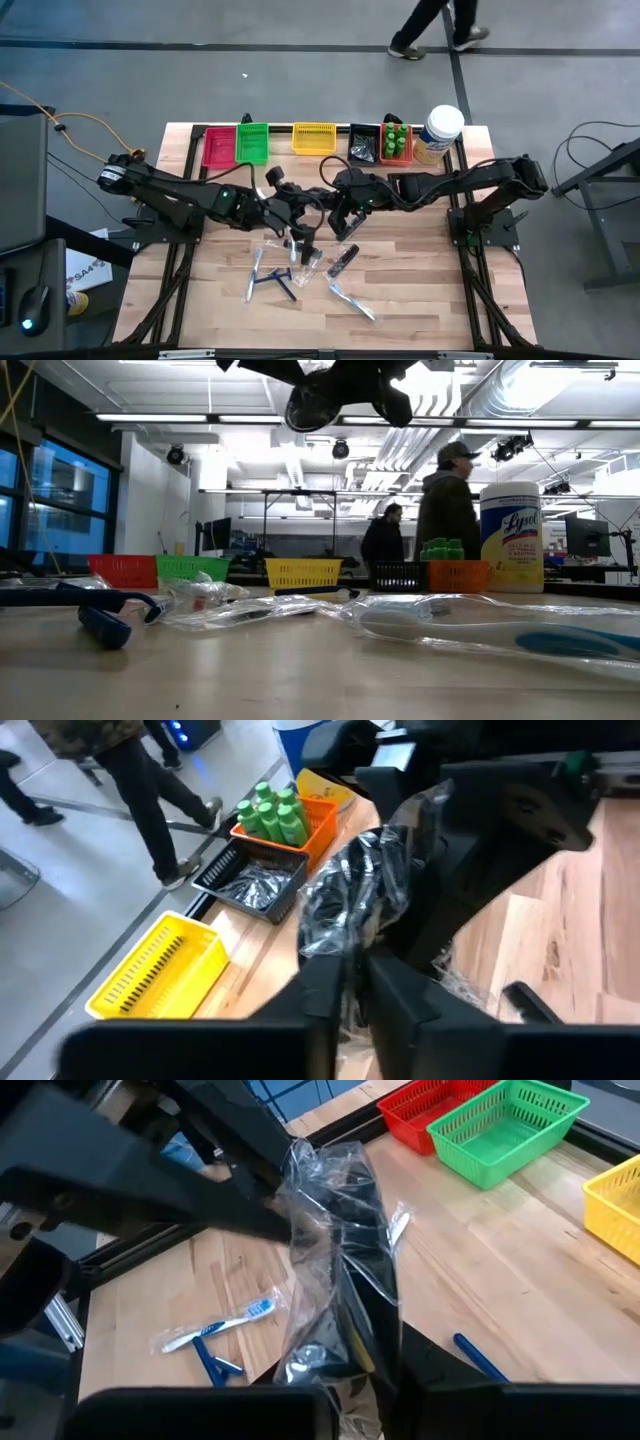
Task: Pick & Place Travel size toiletries
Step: Put the black hairbrush into the black bin
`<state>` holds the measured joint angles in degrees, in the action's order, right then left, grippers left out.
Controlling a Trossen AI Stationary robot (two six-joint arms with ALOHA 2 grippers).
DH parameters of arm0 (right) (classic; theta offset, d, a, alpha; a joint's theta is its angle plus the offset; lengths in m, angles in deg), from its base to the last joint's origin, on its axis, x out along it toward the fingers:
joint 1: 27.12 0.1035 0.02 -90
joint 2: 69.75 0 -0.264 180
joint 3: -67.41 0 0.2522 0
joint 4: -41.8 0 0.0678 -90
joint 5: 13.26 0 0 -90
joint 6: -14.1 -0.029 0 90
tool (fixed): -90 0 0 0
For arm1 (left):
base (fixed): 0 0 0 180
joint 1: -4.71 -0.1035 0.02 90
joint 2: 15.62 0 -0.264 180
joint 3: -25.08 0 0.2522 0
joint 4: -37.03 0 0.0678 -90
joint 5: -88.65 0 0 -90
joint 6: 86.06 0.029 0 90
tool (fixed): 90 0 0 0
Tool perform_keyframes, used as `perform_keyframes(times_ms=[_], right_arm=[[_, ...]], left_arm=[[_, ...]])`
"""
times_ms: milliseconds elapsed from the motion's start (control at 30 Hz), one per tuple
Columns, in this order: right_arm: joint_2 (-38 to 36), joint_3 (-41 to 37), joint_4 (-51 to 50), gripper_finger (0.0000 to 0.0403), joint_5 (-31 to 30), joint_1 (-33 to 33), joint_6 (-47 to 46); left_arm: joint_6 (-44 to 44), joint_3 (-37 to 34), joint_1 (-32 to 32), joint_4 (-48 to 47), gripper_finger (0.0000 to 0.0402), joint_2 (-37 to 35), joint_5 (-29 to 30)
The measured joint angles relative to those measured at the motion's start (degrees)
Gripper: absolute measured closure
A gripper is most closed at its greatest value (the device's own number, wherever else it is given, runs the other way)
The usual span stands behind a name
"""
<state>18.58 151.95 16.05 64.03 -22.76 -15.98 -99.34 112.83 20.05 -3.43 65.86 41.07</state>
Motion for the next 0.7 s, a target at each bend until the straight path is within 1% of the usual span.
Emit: perform_keyframes(times_ms=[167,233,333,433,567,700], right_arm=[[-0.46,0.01,-2.08,0.0378,-0.20,-0.02,-0.12],[-1.00,0.02,-3.04,0.0378,-0.53,-0.02,-0.30],[-1.95,0.07,-6.11,0.0378,-1.46,-0.57,-1.56],[-3.15,0.07,-9.48,0.0378,-2.90,-1.88,-3.03],[-5.04,0.14,-13.73,0.0378,-5.09,-5.01,-5.63],[-6.54,0.09,-17.44,0.0378,-7.22,-8.99,-7.64]], left_arm=[[-0.04,0.02,0.04,-1.07,0.0265,-1.50,-0.55],[-0.26,0.02,0.04,-2.98,0.0229,-2.68,-0.09],[-2.24,0.02,0.04,-6.01,0.0194,-4.72,0.35],[-5.48,0.02,0.04,-9.39,0.0183,-7.14,1.49],[-10.24,0.02,0.04,-15.37,0.0181,-10.43,4.22],[-14.05,0.04,0.04,-21.44,0.0181,-12.99,4.65]])
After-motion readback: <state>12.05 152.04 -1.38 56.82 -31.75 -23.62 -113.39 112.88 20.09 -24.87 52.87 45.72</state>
